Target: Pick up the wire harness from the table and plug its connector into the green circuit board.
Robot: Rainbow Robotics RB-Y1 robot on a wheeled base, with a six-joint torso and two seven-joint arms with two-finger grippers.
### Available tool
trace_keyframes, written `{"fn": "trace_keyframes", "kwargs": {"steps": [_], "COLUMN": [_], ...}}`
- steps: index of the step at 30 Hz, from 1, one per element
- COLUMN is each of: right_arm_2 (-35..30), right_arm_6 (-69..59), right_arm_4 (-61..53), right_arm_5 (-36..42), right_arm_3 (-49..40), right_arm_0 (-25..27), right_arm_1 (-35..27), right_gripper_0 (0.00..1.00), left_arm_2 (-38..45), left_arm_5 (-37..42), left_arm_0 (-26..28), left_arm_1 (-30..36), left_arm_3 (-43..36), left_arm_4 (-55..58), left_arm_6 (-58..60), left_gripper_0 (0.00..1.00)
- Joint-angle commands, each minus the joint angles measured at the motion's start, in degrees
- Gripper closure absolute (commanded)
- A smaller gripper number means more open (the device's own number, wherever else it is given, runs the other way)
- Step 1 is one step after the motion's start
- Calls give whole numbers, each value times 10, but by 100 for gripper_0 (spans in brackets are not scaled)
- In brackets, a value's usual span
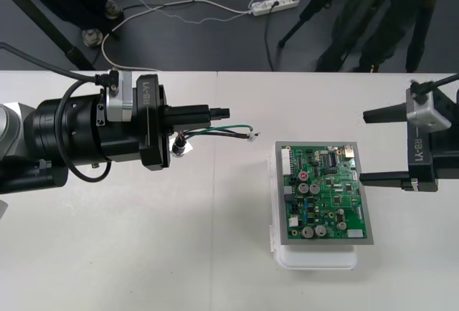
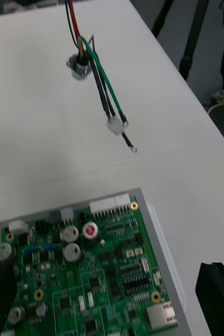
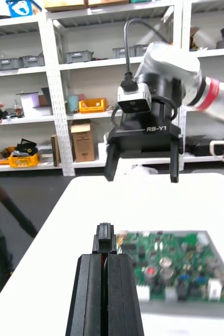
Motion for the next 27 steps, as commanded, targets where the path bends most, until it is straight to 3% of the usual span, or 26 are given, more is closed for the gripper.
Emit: {"fn": "trace_keyframes", "kwargs": {"steps": [1,20,27], "right_arm_2": [35,103,136], "right_arm_6": [5,149,148], "right_arm_4": [65,315,374], "right_arm_5": [-3,-3,-3], "right_arm_3": [-6,-6,-6], "right_arm_0": [10,11,16], "right_arm_1": [-47,-70,-70], "right_gripper_0": [0,0,0], "left_arm_2": [-4,-5,-19], "left_arm_5": [-68,-160,-162], "left_arm_0": [-10,-9,-10], "left_arm_1": [-12,-57,-62], "left_arm_3": [46,244,260], "left_arm_4": [28,33,30], "left_arm_6": [-16,-153,-166], "left_gripper_0": [100,100,100]}}
